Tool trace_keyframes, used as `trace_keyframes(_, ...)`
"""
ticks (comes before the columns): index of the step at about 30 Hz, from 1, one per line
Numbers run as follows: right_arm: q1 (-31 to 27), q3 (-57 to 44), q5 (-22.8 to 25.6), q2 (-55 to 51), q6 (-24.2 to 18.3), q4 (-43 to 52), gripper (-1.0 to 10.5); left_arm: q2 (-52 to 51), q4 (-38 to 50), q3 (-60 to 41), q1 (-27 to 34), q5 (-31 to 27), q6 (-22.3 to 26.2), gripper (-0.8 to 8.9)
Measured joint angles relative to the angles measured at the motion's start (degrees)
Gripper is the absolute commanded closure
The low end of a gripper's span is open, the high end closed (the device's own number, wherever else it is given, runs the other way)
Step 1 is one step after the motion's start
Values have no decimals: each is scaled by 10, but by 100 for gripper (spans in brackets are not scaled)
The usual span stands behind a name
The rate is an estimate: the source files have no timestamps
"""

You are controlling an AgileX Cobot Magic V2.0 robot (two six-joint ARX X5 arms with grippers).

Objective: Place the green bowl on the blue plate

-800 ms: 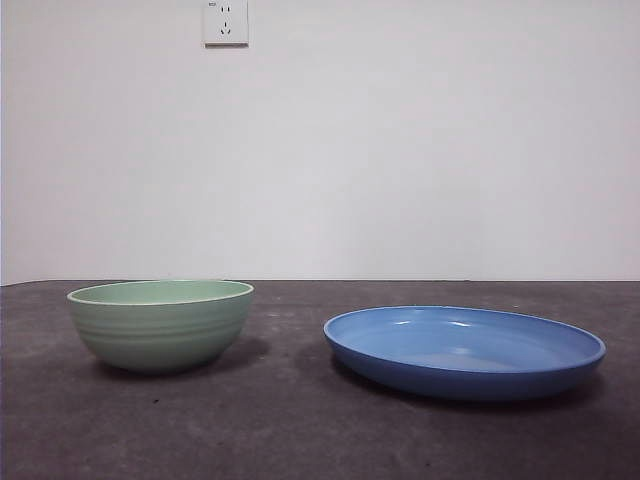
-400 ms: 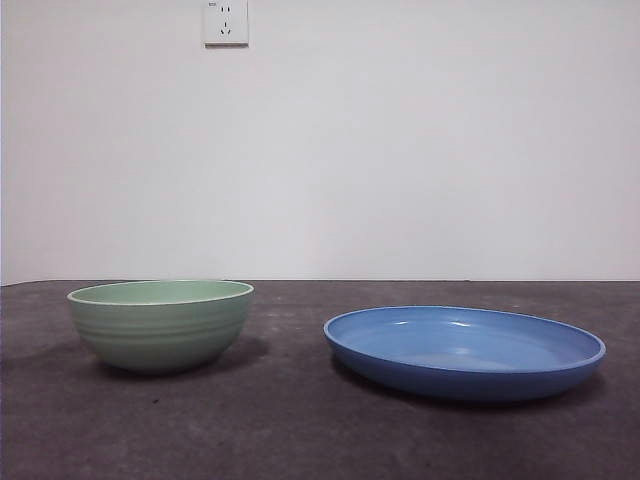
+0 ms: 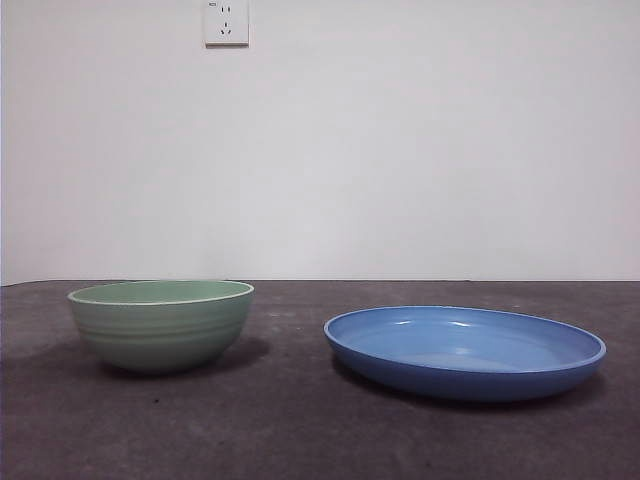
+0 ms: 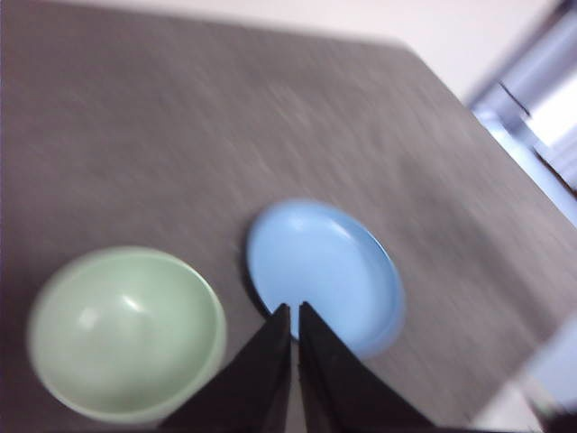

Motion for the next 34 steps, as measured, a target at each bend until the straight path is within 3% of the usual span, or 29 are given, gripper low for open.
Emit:
trace_keyframes(4, 0, 21, -8, 23, -27, -40, 934, 40, -66, 29, 0, 30, 29, 794)
trace_keyframes(16, 0, 24, -9, 30, -44, -61, 932, 58, -72, 29, 0, 31, 48, 783)
trace_keyframes(18, 0, 24, -9, 30, -45, -61, 881, 58, -72, 29, 0, 31, 49, 769)
trace_keyframes(21, 0, 24, -9, 30, -47, -61, 670, 58, -72, 29, 0, 31, 49, 623)
trace_keyframes(24, 0, 24, -8, 30, -48, -61, 424, 58, -72, 29, 0, 31, 49, 363)
trace_keyframes(26, 0, 24, -8, 30, -48, -61, 345, 58, -72, 29, 0, 31, 49, 252)
trace_keyframes(28, 0, 24, -8, 30, -47, -61, 318, 58, -72, 29, 0, 31, 50, 212)
trace_keyframes(34, 0, 24, -8, 30, -48, -62, 317, 58, -71, 29, 0, -2, 59, 214)
